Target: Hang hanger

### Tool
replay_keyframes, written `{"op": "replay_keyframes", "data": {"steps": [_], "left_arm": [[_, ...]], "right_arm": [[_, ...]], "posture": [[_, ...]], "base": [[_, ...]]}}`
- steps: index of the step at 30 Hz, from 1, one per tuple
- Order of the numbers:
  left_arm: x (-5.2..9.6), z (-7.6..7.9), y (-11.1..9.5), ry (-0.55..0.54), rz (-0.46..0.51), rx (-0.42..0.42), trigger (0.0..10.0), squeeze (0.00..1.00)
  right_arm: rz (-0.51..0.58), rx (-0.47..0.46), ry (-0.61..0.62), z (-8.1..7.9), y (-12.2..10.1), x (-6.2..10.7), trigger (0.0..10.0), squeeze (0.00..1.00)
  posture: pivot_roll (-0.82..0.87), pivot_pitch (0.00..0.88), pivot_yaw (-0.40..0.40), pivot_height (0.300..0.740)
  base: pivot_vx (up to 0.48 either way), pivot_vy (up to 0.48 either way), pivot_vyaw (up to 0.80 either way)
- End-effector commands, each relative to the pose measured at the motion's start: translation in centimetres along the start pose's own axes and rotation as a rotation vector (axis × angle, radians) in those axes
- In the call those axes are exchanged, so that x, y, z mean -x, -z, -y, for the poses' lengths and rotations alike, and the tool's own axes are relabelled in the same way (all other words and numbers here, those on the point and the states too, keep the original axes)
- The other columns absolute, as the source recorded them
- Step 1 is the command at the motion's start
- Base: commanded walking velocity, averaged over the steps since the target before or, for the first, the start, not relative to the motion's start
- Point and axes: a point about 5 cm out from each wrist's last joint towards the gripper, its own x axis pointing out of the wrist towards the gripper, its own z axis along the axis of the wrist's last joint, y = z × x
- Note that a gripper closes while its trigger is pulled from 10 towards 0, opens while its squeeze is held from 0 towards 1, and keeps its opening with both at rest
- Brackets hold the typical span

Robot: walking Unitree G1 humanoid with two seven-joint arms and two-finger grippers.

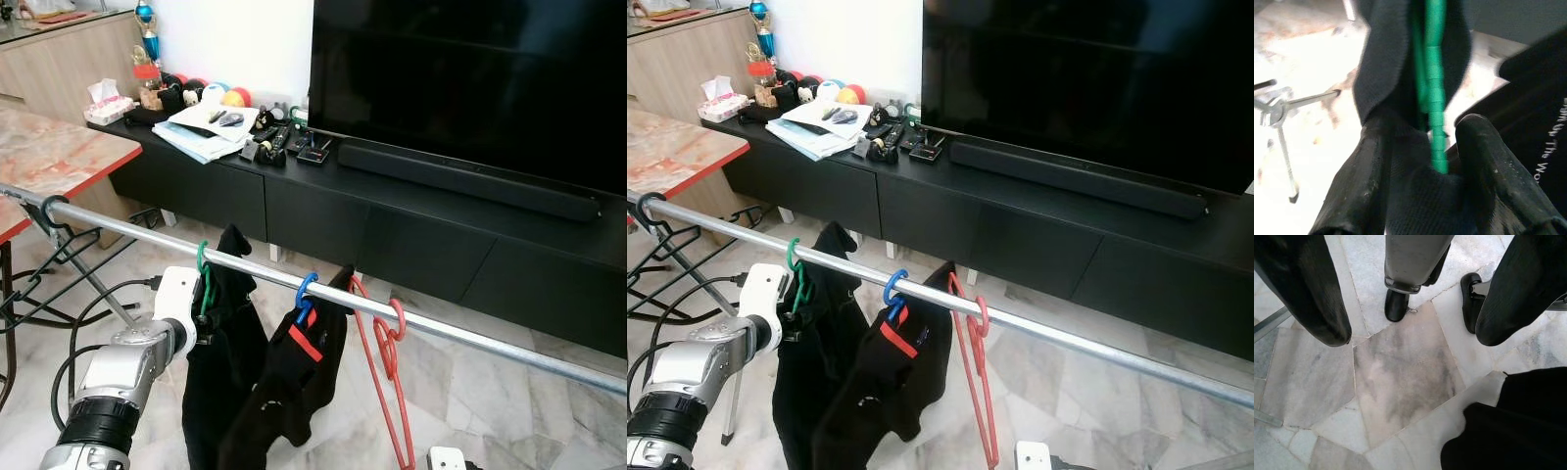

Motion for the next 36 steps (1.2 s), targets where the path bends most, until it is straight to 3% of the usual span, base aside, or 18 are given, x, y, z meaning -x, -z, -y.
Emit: {"op": "replay_keyframes", "data": {"steps": [1,10,15,19,21,22,23,24,25,33,36], "left_arm": [[0.0,-0.9,-0.1,-0.058,-0.012,0.009,10.0,0.0],[0.0,-1.7,-0.9,-0.145,0.044,-0.002,10.0,0.0],[-0.1,-1.0,-2.8,-0.129,0.155,-0.03,10.0,0.0],[-0.1,-0.6,-3.1,-0.101,0.181,-0.026,9.9,0.0],[-0.2,-0.2,-3.1,-0.079,0.187,-0.03,9.4,0.0],[-0.2,-0.1,-3.1,-0.074,0.186,-0.028,8.4,0.0],[-0.3,0.0,-3.1,-0.071,0.186,-0.027,8.4,0.0],[-0.4,0.1,-2.9,-0.059,0.181,-0.026,4.1,0.0],[-0.4,0.3,-2.8,-0.045,0.173,-0.029,2.6,0.0],[-0.7,0.5,-1.5,-0.017,0.104,-0.027,2.7,0.0],[-0.8,0.4,-1.0,-0.006,0.071,-0.027,3.4,0.0]], "right_arm": [[-0.001,0.0,0.003,0.0,0.0,0.0,10.0,0.0],[-0.001,0.002,0.002,-0.1,0.0,0.0,10.0,0.0],[-0.002,0.002,0.003,-0.1,0.1,0.0,10.0,0.0],[-0.002,0.002,0.003,-0.1,0.1,0.0,10.0,0.0],[-0.003,0.002,0.004,0.0,0.1,0.0,10.0,0.0],[-0.003,0.002,0.004,0.0,0.1,0.0,10.0,0.0],[-0.003,0.002,0.004,0.0,0.1,0.0,10.0,0.0],[-0.003,0.002,0.004,0.0,0.1,0.0,10.0,0.0],[-0.003,0.002,0.004,-0.1,0.1,0.0,10.0,0.0],[-0.004,0.002,0.003,-0.1,0.1,0.0,10.0,0.0],[-0.004,0.002,0.003,-0.1,0.1,0.0,10.0,0.0]], "posture": [[0.17,0.008,-0.005,0.74],[0.17,0.007,-0.005,0.74],[0.17,0.006,-0.005,0.74],[0.17,0.005,-0.005,0.74],[0.17,0.005,-0.005,0.74],[0.17,0.005,-0.005,0.74],[0.17,0.006,-0.005,0.74],[0.16,0.006,-0.004,0.74],[0.16,0.006,-0.004,0.74],[0.16,0.005,-0.005,0.74],[0.16,0.005,-0.005,0.74]], "base": [[0.0,0.0,0.0],[0.0,0.0,0.0],[0.0,0.0,0.0],[0.0,0.0,0.0],[0.0,0.0,0.0],[0.0,0.0,0.0],[0.0,0.0,0.0],[0.0,0.0,0.0],[0.0,0.0,0.0],[0.0,0.0,0.0],[0.0,0.0,0.0]]}}
